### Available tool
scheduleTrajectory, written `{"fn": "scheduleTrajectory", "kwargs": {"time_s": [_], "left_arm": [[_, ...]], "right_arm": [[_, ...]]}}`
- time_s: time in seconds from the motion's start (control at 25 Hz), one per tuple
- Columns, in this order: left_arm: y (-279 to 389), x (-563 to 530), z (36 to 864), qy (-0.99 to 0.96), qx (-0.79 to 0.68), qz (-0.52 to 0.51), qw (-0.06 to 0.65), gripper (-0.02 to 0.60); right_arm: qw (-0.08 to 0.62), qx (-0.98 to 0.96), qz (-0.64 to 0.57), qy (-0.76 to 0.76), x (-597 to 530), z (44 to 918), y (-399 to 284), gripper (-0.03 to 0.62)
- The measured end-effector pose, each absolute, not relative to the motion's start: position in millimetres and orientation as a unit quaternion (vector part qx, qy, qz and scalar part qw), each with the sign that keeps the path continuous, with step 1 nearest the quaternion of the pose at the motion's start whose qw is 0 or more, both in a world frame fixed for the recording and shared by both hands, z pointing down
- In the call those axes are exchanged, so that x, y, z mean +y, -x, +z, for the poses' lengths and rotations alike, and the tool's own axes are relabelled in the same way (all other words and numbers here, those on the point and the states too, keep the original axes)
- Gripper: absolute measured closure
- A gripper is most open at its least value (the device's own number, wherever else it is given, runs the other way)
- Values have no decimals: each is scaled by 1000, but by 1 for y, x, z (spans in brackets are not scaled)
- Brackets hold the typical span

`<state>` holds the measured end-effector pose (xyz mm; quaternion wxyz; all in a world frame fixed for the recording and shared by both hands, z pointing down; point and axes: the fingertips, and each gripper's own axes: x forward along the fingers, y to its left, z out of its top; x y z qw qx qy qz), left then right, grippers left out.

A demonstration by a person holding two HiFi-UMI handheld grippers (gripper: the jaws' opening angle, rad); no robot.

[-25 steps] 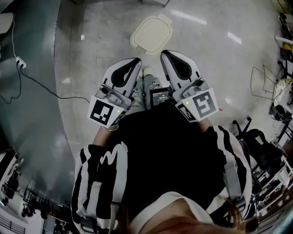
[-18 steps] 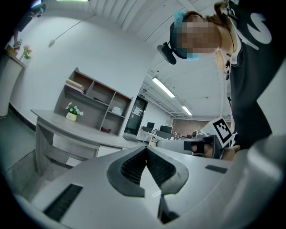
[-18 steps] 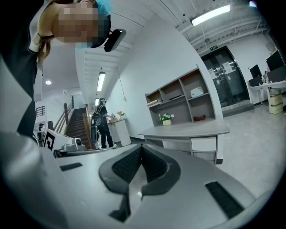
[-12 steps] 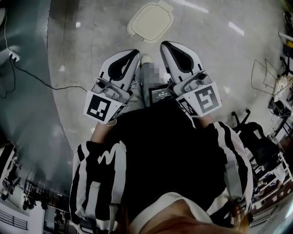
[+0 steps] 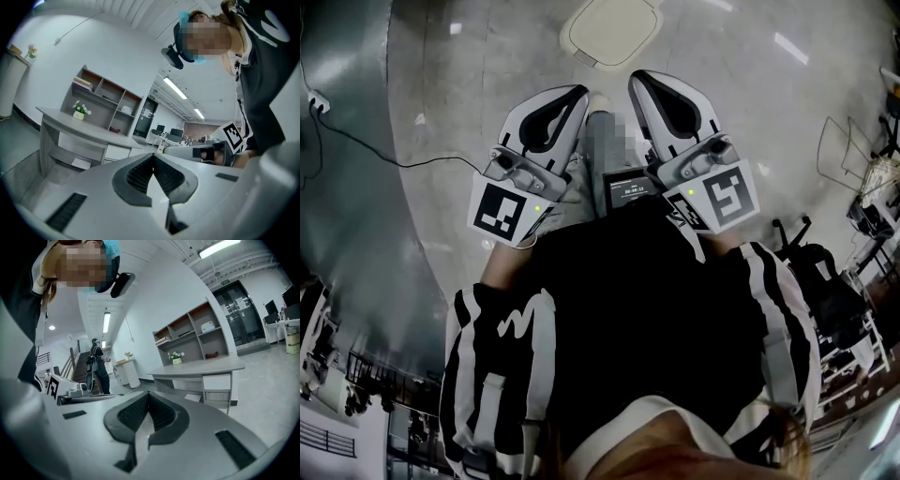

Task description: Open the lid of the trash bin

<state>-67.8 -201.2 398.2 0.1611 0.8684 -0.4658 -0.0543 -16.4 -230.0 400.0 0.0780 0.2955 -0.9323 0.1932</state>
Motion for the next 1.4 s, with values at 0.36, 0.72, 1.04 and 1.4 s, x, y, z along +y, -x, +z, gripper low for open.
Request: {"fn": "scheduleTrajectory", "kwargs": {"time_s": [0.36, 0.72, 1.04, 1.4], "left_arm": [[73, -205, 425, -859, -475, -47, 184, 577], [76, -209, 435, -855, -480, -41, 195, 577], [80, -208, 443, -850, -483, -37, 205, 577], [83, -208, 463, -845, -485, -37, 220, 577]], "right_arm": [[94, -933, 202, -282, -236, 425, 24, 589], [105, -934, 209, -271, -241, 436, 30, 589], [120, -935, 207, -262, -244, 450, 35, 589], [142, -935, 206, -250, -246, 484, 47, 589]]}}
